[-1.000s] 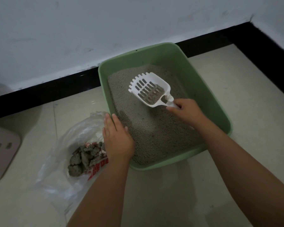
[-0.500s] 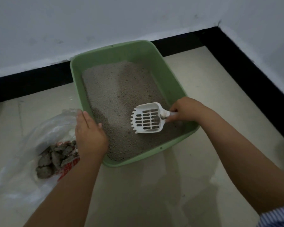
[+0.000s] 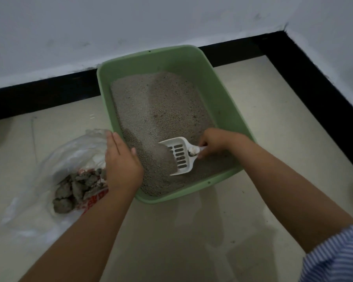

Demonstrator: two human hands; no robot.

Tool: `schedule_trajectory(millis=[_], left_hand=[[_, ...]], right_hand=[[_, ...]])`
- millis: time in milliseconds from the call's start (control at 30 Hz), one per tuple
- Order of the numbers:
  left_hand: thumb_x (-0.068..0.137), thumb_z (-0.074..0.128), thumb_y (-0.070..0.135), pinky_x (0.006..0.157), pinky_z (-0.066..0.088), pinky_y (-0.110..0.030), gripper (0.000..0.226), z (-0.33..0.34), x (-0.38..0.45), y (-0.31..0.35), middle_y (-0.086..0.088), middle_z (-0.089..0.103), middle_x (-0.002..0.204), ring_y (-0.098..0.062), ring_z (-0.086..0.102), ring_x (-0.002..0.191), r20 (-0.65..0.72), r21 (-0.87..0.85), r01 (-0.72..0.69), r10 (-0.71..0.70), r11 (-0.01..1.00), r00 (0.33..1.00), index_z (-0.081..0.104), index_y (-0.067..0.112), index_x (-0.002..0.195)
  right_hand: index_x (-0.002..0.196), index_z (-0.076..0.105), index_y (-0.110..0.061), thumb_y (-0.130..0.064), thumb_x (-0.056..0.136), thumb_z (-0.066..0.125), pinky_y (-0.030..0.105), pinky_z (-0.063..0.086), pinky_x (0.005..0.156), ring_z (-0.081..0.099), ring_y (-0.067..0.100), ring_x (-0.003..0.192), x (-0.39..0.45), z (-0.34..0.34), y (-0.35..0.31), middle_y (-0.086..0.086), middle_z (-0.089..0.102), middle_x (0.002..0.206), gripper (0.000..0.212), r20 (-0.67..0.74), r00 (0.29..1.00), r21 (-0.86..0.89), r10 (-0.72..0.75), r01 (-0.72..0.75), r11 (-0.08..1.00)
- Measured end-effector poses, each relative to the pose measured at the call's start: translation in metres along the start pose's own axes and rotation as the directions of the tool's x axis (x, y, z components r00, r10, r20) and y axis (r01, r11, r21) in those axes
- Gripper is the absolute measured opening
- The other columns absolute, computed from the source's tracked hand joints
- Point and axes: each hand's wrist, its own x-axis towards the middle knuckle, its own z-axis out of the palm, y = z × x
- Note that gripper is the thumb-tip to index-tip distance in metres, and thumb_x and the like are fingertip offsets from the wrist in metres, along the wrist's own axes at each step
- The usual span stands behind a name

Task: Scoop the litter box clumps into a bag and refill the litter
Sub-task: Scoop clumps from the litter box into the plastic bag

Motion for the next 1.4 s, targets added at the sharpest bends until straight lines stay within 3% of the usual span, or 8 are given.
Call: schedule_trajectory(millis=[200, 400, 567, 667, 800, 867, 1033, 1400], left_hand=[[0.099, 0.031, 0.014, 0.116, 0.005, -0.027, 0.057, -0.001, 0.001, -0.003, -0.018, -0.002, 0.156, -0.027, 0.004, 0.145, -0.011, -0.109, -0.007, 0.006, 0.994, 1.000, 0.003, -0.004, 0.145], [0.100, 0.028, 0.014, 0.115, 0.006, -0.024, 0.053, -0.002, -0.002, -0.004, -0.015, 0.006, 0.156, -0.023, 0.007, 0.145, -0.007, -0.233, 0.052, -0.055, 0.971, 0.998, 0.005, -0.001, 0.146], [0.100, 0.027, 0.016, 0.115, 0.007, -0.024, 0.053, -0.003, -0.003, -0.003, -0.013, 0.008, 0.156, -0.022, 0.008, 0.145, -0.003, -0.243, 0.079, -0.082, 0.967, 0.997, 0.007, 0.001, 0.147], [0.100, 0.027, 0.017, 0.115, 0.007, -0.026, 0.053, -0.003, -0.003, -0.002, -0.013, 0.009, 0.156, -0.023, 0.009, 0.145, -0.004, -0.225, 0.081, -0.084, 0.971, 0.996, 0.007, 0.002, 0.147], [0.100, 0.026, 0.017, 0.116, 0.007, -0.026, 0.053, -0.003, -0.003, -0.003, -0.013, 0.009, 0.156, -0.023, 0.009, 0.145, -0.003, -0.203, 0.082, -0.085, 0.976, 0.996, 0.007, 0.002, 0.147], [0.101, 0.027, 0.018, 0.116, 0.008, -0.028, 0.053, -0.003, -0.003, -0.003, -0.013, 0.010, 0.156, -0.024, 0.009, 0.145, -0.006, -0.202, 0.085, -0.088, 0.976, 0.996, 0.007, 0.003, 0.147], [0.101, 0.027, 0.019, 0.116, 0.010, -0.030, 0.054, -0.002, -0.003, -0.003, -0.012, 0.010, 0.156, -0.025, 0.010, 0.145, -0.019, -0.190, 0.085, -0.091, 0.978, 0.996, 0.007, 0.004, 0.148], [0.101, 0.028, 0.018, 0.116, 0.011, -0.030, 0.053, -0.001, -0.004, -0.005, -0.014, 0.012, 0.156, -0.026, 0.012, 0.144, -0.036, -0.179, 0.065, -0.072, 0.982, 0.997, 0.008, 0.002, 0.147]], right_hand=[[0.088, 0.064, 0.008, -0.032, 0.081, 0.068, 0.028, 0.019, 0.049, 0.038, 0.018, 0.061, 0.013, 0.027, -0.013, 0.012, 0.044, 0.070, 0.041, -0.100, 0.994, 0.124, -0.038, 0.050, 0.991], [0.052, 0.044, -0.020, -0.031, 0.082, 0.068, 0.027, 0.019, 0.050, 0.029, 0.008, 0.050, 0.013, 0.030, -0.018, -0.002, 0.033, 0.053, 0.040, -0.215, 0.976, 0.280, -0.024, 0.085, 0.956], [0.080, 0.066, 0.004, -0.023, 0.082, 0.068, 0.023, 0.023, 0.050, 0.032, 0.008, 0.051, 0.023, 0.026, -0.029, -0.002, 0.038, 0.055, 0.028, -0.317, 0.948, 0.540, 0.042, 0.144, 0.829], [0.069, 0.057, -0.008, -0.024, 0.084, 0.067, 0.023, 0.023, 0.050, 0.031, 0.009, 0.051, 0.025, 0.025, -0.032, -0.001, 0.035, 0.055, 0.023, -0.338, 0.938, 0.595, 0.071, 0.155, 0.789], [0.065, 0.055, -0.003, -0.019, 0.084, 0.067, 0.019, 0.025, 0.049, 0.030, 0.010, 0.051, 0.021, 0.021, -0.027, 0.003, 0.033, 0.057, 0.027, -0.400, 0.901, 0.700, 0.166, 0.183, 0.691], [0.059, 0.050, -0.007, -0.019, 0.084, 0.067, 0.024, 0.024, 0.052, 0.030, 0.010, 0.051, 0.017, 0.019, -0.025, 0.002, 0.031, 0.054, 0.032, -0.444, 0.878, 0.694, 0.179, 0.211, 0.688], [0.088, 0.061, 0.015, -0.021, 0.082, 0.068, 0.029, 0.031, 0.062, 0.036, 0.014, 0.056, 0.007, 0.012, -0.031, 0.011, 0.042, 0.063, 0.038, -0.457, 0.877, 0.673, 0.146, 0.234, 0.701], [0.089, 0.061, 0.016, -0.025, 0.082, 0.068, 0.027, 0.031, 0.062, 0.041, 0.020, 0.062, -0.025, 0.002, -0.001, 0.013, 0.044, 0.066, 0.042, -0.444, 0.870, 0.571, 0.213, 0.092, 0.816]])
